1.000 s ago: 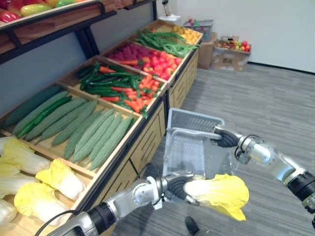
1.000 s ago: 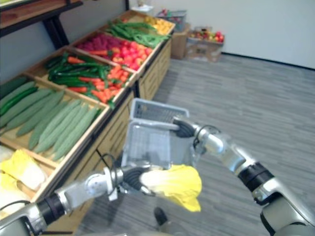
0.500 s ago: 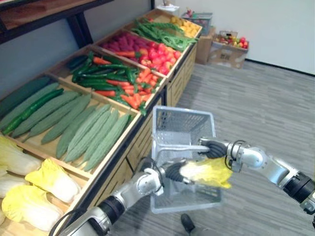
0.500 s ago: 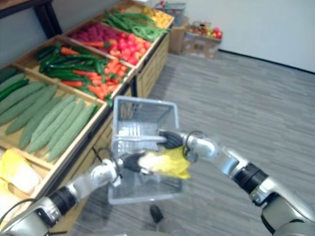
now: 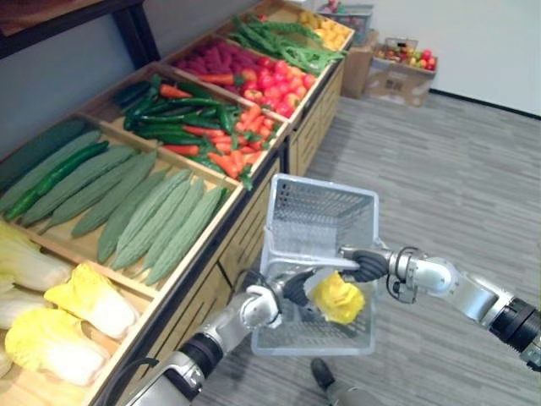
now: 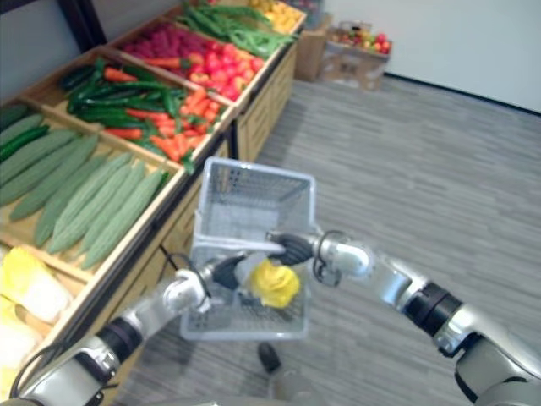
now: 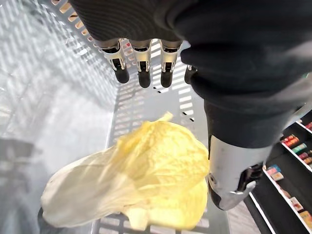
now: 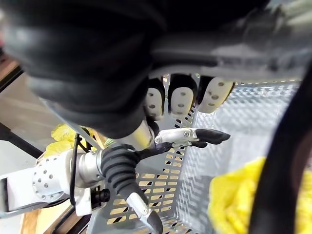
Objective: Pick vegetable in the basket
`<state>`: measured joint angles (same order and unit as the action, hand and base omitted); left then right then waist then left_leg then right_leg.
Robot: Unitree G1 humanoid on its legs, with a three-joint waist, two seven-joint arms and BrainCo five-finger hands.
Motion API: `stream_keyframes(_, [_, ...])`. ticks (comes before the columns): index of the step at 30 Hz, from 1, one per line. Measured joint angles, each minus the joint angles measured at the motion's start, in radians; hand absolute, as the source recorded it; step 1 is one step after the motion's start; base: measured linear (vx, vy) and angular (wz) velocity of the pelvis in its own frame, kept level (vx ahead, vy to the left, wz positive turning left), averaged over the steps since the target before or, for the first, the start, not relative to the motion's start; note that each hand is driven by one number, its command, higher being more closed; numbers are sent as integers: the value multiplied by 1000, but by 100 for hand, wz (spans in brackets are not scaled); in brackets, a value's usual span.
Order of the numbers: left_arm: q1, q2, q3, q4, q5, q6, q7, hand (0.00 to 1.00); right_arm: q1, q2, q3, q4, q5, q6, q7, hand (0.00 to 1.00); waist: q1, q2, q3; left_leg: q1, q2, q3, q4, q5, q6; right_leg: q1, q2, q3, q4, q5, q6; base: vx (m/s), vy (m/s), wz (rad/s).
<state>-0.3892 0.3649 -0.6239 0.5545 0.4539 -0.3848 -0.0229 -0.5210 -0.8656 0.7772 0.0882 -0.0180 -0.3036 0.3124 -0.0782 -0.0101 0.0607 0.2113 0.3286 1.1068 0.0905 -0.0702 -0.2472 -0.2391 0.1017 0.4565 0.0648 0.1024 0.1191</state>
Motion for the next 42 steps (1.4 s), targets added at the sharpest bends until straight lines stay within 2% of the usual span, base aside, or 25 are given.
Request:
stream_keyframes(3, [0,10,2,-93,-3,6,-2,0,57,2,-77,0,1,-4,0,100,6,1,1,-18,3,-45,1,2,2,3,-16,-44,12,-4,-3,-84,-5,44])
stream_keyframes(5, [0,26,-20,-246,-19,13,-8,0,125,7,-162,3,-5,-7,-3,100,20,2,4,-36,0,-81,0,-2,13,14,-36,-77,13,-5,-2,-102,16,46])
stream_keyframes(6, [0,31,-28,-295,-19,28,-10,0,150,11,-182,7,-7,-9,-3,100,28,2,6,-35,0,-87,2,-4,16,20,-40,-84,13,-9,-1,-92,26,48])
stream_keyframes(7, [1,43,-32,-337,-21,53,-20,0,190,23,-212,1,-16,-36,-6,100,30,3,6,-36,-5,-112,3,-7,21,32,-55,-102,19,-25,-1,-65,26,48])
stream_keyframes(9, [1,102,-73,-408,-64,76,-48,0,252,57,-262,7,-34,-45,-8,100,28,6,8,-48,-9,-154,4,-9,28,37,-70,-137,37,-39,2,-96,27,62])
stream_keyframes(11, [6,164,-120,-477,-139,107,-75,0,322,102,-318,16,-70,-67,-31,100,29,4,10,-72,-18,-196,3,-8,38,37,-93,-178,45,-50,3,-78,26,65])
stream_keyframes(13, [8,239,-162,-555,-252,152,-100,0,388,190,-386,37,-125,-89,-53,100,36,2,11,-105,-26,-246,1,-4,58,37,-121,-230,44,-52,6,-70,32,74])
stream_keyframes(14, [13,270,-173,-617,-315,143,-112,0,402,227,-419,83,-155,-79,-85,100,41,0,12,-119,-29,-270,0,-1,64,40,-132,-252,44,-54,8,-77,36,87])
stream_keyframes(15, [17,296,-199,-692,-378,159,-131,0,431,262,-483,151,-187,-69,-113,100,57,-2,12,-138,-36,-305,-1,4,74,45,-151,-290,44,-55,10,-56,28,81])
stream_keyframes(16, [30,310,-209,-751,-412,140,-138,0,441,280,-527,199,-204,-53,-126,100,60,-3,13,-148,-39,-324,-1,5,77,50,-160,-306,43,-57,12,-62,42,103])
stream_keyframes(18, [42,303,-264,-1037,-530,26,-160,0,476,339,-681,390,-256,57,-196,100,88,-8,13,-194,-61,-413,-7,15,101,65,-203,-398,41,-59,15,-38,47,109])
stream_keyframes(20, [42,286,-258,-1158,-571,-35,-160,0,506,382,-770,465,-282,103,-213,100,112,-7,12,-207,-84,-466,-31,29,119,85,-230,-456,39,-60,16,-17,53,95])
stream_keyframes(21, [47,295,-245,-1166,-577,-43,-160,0,511,398,-788,485,-293,114,-221,100,115,-7,12,-209,-92,-481,-42,37,125,94,-239,-476,39,-63,20,-21,56,107])
stream_keyframes(24, [154,332,-161,-1182,-646,-42,-160,0,539,477,-939,606,-295,158,-263,100,119,-4,9,-233,-145,-582,-109,83,148,124,-286,-580,30,-70,30,-21,64,109])
stream_keyframes(26, [272,336,-15,-1224,-671,-42,-149,0,559,506,-1078,735,-282,170,-306,100,125,-4,6,-253,-186,-662,-162,128,166,143,-312,-655,1,-71,32,41,78,99])
stream_keyframes(28, [323,332,78,-1236,-695,-42,-133,0,564,532,-1146,794,-240,171,-338,100,127,-6,4,-260,-203,-712,-186,156,174,165,-321,-701,-15,-70,33,48,72,76])
stream_keyframes(31, [393,297,176,-1237,-716,-42,-116,0,561,536,-1195,865,-217,171,-359,100,136,-13,-9,-265,-215,-758,-187,161,180,197,-330,-739,-33,-70,33,29,60,49])
stream_keyframes(36, [516,139,422,-1237,-705,-42,-52,0,547,535,-1269,1035,-198,170,-368,100,151,-25,-40,-312,-229,-848,-192,182,179,216,-330,-810,-62,-72,36,8,32,43])
stream_keyframes(42, [593,-122,705,-1139,-589,-30,104,0,563,600,-1350,1151,-129,172,-377,100,169,-38,-63,-359,-241,-945,-192,206,180,228,-324,-897,-64,-87,38,1,24,40])
